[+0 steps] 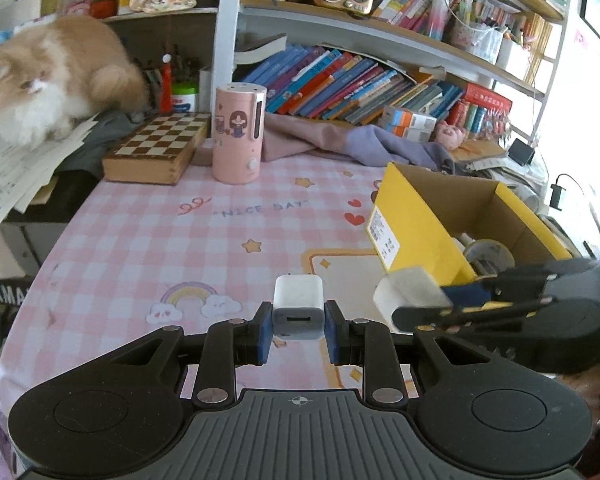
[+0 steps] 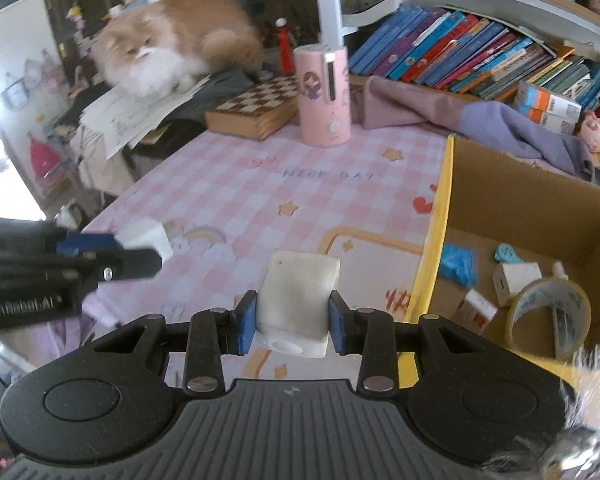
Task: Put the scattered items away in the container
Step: 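Carry the white adapter and beige sponge with both tools toward the yellow box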
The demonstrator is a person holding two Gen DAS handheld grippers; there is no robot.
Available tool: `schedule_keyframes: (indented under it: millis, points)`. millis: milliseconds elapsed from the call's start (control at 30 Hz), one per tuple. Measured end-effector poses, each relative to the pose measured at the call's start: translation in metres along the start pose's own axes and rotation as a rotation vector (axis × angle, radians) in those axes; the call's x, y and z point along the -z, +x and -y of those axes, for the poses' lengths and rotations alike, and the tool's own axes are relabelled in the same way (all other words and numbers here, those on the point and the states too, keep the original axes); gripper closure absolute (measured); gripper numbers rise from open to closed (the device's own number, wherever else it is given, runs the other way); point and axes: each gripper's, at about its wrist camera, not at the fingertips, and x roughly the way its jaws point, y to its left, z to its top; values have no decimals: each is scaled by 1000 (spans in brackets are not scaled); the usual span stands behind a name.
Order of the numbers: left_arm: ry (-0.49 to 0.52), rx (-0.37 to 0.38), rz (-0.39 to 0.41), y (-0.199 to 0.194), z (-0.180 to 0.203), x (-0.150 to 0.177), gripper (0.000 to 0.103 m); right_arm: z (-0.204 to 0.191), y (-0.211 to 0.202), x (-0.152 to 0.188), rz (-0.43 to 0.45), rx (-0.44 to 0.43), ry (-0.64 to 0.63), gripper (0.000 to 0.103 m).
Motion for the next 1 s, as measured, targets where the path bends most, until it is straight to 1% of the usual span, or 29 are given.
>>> schedule_keyframes:
  millis: [133,267,400,567,667,1000]
  points:
    - [-5,7,-7,-7,5,6,78,-3,-10,9,4,-10,20,69]
    - [35,30,-2,-12,6,7,78,-8,-19,10,35,14,33,69]
    - [58,58,-5,-21,2,12,78,-12,-27,13,49,48,79,69]
    - [68,83,3,-32,-10,18,78,-32,-32,18,55,74,82,69]
    - [77,110,-11,-36,-17,24,78,-44,-37,21,62,94,80,69]
    - [88,207,-50,-42,-26,46,78,-71,-50,46,25,175,130,69]
